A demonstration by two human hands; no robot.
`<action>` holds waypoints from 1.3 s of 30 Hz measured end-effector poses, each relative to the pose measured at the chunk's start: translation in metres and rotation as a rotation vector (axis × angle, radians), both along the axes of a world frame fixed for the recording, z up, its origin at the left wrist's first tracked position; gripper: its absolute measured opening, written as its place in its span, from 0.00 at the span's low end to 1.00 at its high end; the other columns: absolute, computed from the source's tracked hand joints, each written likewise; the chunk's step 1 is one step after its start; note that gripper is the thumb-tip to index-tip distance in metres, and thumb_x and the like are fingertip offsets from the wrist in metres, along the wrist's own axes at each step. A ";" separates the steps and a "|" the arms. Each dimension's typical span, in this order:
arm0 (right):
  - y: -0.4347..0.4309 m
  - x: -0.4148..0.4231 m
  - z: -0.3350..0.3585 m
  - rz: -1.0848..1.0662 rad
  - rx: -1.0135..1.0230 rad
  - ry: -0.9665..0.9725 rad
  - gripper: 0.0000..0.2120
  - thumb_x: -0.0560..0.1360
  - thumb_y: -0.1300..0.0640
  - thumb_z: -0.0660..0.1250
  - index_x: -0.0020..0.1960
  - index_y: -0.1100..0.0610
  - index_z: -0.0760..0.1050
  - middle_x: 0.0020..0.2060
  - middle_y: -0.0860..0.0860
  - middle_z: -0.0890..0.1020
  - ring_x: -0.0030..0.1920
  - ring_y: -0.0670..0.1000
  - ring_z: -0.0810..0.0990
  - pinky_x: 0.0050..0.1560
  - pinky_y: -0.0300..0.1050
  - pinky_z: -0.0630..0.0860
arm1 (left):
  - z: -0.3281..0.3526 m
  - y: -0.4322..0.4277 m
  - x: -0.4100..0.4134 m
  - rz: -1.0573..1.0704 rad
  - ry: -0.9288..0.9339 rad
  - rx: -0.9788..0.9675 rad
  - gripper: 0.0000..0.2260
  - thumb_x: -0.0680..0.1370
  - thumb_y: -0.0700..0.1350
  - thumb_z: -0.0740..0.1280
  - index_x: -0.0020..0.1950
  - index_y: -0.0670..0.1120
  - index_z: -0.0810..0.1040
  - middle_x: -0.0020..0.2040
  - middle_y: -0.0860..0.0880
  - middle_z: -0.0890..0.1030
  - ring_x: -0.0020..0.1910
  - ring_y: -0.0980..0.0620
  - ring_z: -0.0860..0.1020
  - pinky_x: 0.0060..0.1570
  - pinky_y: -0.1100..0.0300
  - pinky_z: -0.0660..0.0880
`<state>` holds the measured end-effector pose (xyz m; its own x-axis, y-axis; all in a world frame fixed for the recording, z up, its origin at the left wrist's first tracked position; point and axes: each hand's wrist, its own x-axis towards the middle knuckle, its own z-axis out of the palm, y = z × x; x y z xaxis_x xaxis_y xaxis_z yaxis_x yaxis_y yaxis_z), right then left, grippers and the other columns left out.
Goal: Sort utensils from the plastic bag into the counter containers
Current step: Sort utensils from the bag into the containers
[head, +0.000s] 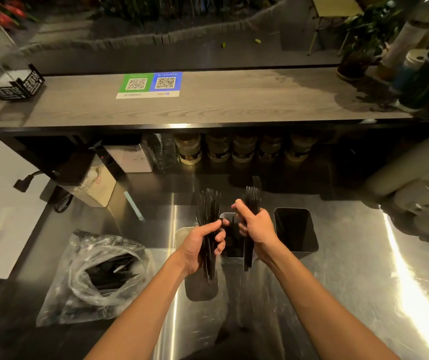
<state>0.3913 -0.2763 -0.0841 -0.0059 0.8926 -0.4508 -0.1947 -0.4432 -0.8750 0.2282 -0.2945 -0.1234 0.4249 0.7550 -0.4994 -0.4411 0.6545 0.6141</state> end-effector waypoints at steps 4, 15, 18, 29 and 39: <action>0.002 0.005 0.002 -0.047 0.116 -0.040 0.15 0.82 0.48 0.63 0.49 0.58 0.80 0.33 0.48 0.77 0.34 0.44 0.77 0.38 0.36 0.77 | 0.000 -0.004 0.001 0.015 0.103 0.044 0.07 0.81 0.45 0.66 0.52 0.45 0.84 0.36 0.47 0.75 0.32 0.52 0.74 0.34 0.61 0.73; 0.007 0.028 -0.003 0.064 0.050 0.240 0.14 0.84 0.56 0.59 0.66 0.58 0.76 0.57 0.58 0.84 0.60 0.52 0.83 0.65 0.51 0.75 | -0.011 -0.001 0.004 0.011 0.179 0.095 0.13 0.82 0.46 0.65 0.65 0.43 0.78 0.36 0.48 0.72 0.30 0.54 0.69 0.30 0.62 0.68; 0.011 0.039 -0.001 0.170 0.018 0.384 0.17 0.84 0.59 0.57 0.72 0.54 0.71 0.63 0.58 0.81 0.65 0.53 0.79 0.61 0.49 0.77 | -0.015 0.002 0.002 0.008 0.178 0.097 0.11 0.82 0.46 0.66 0.62 0.44 0.80 0.36 0.48 0.72 0.30 0.54 0.69 0.30 0.62 0.68; 0.026 0.024 -0.018 0.004 0.153 0.090 0.11 0.83 0.58 0.60 0.61 0.60 0.77 0.53 0.57 0.85 0.58 0.51 0.83 0.58 0.40 0.77 | -0.020 0.014 0.006 0.025 0.153 0.038 0.09 0.81 0.45 0.63 0.51 0.41 0.79 0.34 0.49 0.69 0.28 0.55 0.67 0.29 0.62 0.68; 0.003 0.021 -0.057 0.169 0.129 -0.150 0.19 0.75 0.66 0.71 0.64 0.55 0.75 0.55 0.51 0.82 0.55 0.42 0.82 0.60 0.42 0.78 | -0.017 0.019 0.007 -0.042 0.135 0.035 0.10 0.77 0.45 0.63 0.37 0.44 0.76 0.32 0.47 0.68 0.29 0.52 0.66 0.31 0.61 0.65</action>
<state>0.4127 -0.2732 -0.1412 -0.1013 0.9350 -0.3399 0.0091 -0.3408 -0.9401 0.2355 -0.2752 -0.1400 0.3874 0.7560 -0.5277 -0.3251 0.6476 0.6891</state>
